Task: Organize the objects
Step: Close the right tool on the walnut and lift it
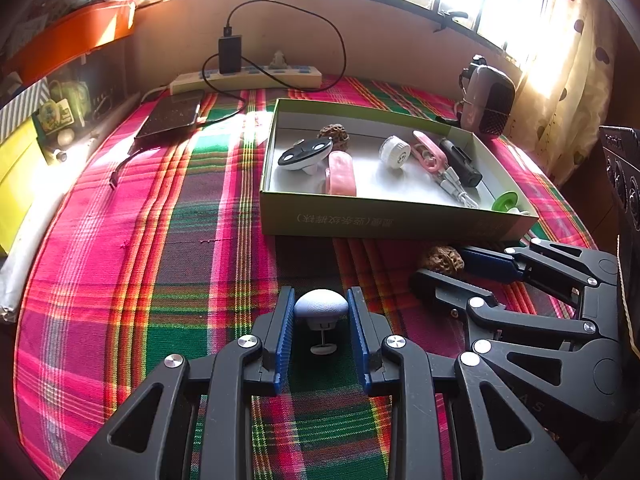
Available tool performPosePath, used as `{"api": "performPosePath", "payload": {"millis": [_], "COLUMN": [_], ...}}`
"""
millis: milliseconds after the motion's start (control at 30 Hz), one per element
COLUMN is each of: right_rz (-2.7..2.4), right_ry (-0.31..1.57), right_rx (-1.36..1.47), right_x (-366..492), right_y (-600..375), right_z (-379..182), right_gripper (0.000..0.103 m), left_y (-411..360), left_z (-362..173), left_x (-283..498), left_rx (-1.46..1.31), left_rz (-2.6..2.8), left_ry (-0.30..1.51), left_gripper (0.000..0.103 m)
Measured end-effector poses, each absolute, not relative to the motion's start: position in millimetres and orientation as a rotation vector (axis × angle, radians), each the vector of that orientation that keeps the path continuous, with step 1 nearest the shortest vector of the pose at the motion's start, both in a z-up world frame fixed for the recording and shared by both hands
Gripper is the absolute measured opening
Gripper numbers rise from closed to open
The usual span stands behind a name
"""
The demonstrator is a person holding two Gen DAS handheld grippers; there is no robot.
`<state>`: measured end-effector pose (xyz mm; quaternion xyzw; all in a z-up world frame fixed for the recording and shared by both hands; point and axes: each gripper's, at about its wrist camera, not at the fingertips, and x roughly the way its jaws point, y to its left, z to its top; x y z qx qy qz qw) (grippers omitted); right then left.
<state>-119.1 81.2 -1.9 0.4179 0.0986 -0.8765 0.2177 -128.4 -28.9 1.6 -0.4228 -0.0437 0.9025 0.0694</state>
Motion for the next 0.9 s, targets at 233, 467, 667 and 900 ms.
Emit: {"api": "performPosePath", "payload": {"millis": [233, 467, 667, 900], "right_rz": [-2.427, -2.427, -2.427, -2.424], "right_ry": [0.269, 0.269, 0.269, 0.261], "right_rx": [1.157, 1.157, 1.157, 1.157], "right_x": [-119.7, -119.4, -118.8, -119.1], "right_y": [81.9, 82.1, 82.0, 82.2], "right_z": [-2.0, -2.1, -2.1, -1.6], "right_gripper": [0.03, 0.03, 0.03, 0.03], "left_y": [-28.2, -28.0, -27.2, -26.7], "left_z": [1.2, 1.0, 0.8, 0.6], "left_x": [-128.0, -128.1, -127.6, -127.3], "left_rx": [-1.272, -1.272, -1.272, -1.273], "left_rz": [2.717, 2.717, 2.718, 2.721], "left_ry": [-0.132, -0.131, -0.13, -0.123], "left_gripper": [0.024, 0.024, 0.024, 0.024]}}
